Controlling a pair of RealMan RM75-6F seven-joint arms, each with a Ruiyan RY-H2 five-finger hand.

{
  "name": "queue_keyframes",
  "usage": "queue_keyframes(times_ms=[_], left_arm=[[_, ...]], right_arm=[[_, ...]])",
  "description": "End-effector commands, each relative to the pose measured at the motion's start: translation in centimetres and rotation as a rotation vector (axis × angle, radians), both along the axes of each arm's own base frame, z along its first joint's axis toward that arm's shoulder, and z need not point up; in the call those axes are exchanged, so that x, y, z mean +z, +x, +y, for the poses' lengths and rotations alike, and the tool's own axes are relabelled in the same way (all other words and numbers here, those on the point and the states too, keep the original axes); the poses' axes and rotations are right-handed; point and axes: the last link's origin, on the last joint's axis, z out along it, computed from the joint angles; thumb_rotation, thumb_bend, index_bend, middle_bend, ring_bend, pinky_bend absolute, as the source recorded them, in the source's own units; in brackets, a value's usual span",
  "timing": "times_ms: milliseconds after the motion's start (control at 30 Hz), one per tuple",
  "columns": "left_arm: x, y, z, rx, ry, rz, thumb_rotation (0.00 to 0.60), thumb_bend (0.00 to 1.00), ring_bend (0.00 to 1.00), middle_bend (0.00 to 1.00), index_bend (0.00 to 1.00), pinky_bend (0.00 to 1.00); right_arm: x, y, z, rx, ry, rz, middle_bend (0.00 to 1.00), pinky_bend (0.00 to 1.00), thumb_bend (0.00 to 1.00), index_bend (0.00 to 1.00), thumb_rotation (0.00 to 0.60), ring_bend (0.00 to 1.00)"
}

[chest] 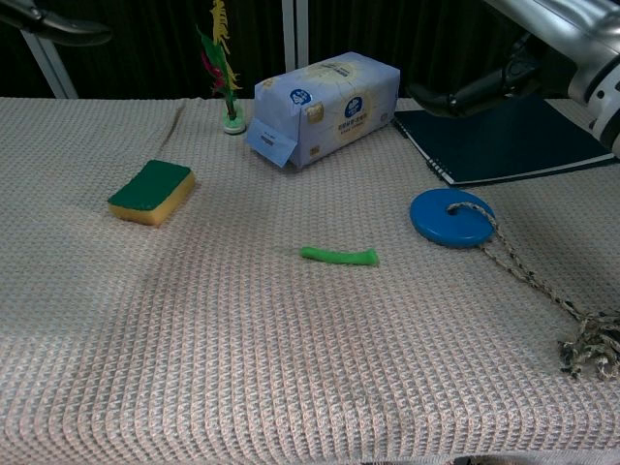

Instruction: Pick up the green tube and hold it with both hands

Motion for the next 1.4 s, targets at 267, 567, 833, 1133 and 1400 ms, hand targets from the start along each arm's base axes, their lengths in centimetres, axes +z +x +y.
queue_keyframes(times_ms=[267, 567, 833, 1133, 1400], left_arm=[[-0.6, -0.3, 0.2, 0.002, -0.008, 0.002, 0.600, 0.12, 0.10, 0.18, 0.19, 0.19], [-3.1, 0.3, -0.9, -0.024, -0.084, 0.089, 0.600, 0.12, 0.14, 0.20, 0.23, 0.22], [-9.5, 0.8, -2.2, -0.081, -0.179, 0.095, 0.600, 0.20, 0.21, 0.31, 0.37, 0.21], [-16.0, 1.9, -2.1, -0.141, -0.336, 0.154, 0.600, 0.25, 0.22, 0.33, 0.40, 0.24], [-19.4, 3.0, -1.7, -0.148, -0.424, 0.177, 0.600, 0.25, 0.22, 0.32, 0.40, 0.24]], right_arm=[[-0.7, 0.4, 0.2, 0.007, -0.002, 0.017, 0.00, 0.00, 0.34, 0.00, 0.600, 0.00], [0.9, -1.6, 1.4, -0.048, -0.058, -0.016, 0.00, 0.00, 0.34, 0.00, 0.600, 0.00], [1.9, -7.9, 3.4, -0.221, -0.084, 0.050, 0.00, 0.00, 0.33, 0.00, 0.600, 0.00], [3.7, -11.4, 5.0, -0.326, -0.131, 0.060, 0.00, 0.00, 0.33, 0.00, 0.600, 0.00], [4.9, -11.3, 4.6, -0.321, -0.165, 0.044, 0.00, 0.00, 0.33, 0.00, 0.600, 0.00]])
